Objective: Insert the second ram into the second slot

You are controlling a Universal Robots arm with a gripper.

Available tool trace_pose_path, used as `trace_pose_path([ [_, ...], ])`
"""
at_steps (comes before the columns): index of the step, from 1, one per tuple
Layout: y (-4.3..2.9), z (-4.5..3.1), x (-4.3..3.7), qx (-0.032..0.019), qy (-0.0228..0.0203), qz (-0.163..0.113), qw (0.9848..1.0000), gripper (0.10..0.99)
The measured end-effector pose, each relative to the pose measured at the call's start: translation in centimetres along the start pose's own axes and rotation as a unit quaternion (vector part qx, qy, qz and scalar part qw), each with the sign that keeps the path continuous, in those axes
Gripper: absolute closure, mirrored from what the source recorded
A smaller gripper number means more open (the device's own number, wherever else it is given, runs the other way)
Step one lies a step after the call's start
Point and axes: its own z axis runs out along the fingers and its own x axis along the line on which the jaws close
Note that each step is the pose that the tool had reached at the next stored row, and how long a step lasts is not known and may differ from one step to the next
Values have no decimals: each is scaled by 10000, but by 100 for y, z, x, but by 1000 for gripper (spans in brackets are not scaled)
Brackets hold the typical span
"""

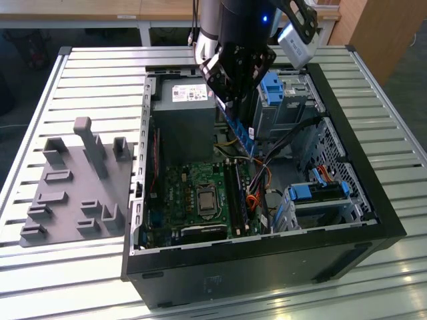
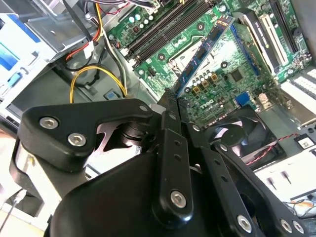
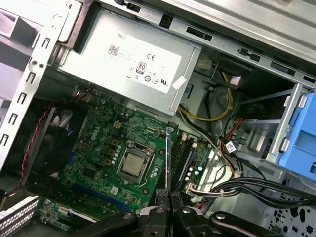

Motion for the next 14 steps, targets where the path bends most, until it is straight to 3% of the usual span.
trace_pose_path([
  [14, 0, 1, 0, 0, -10, 367, 9993, 957],
])
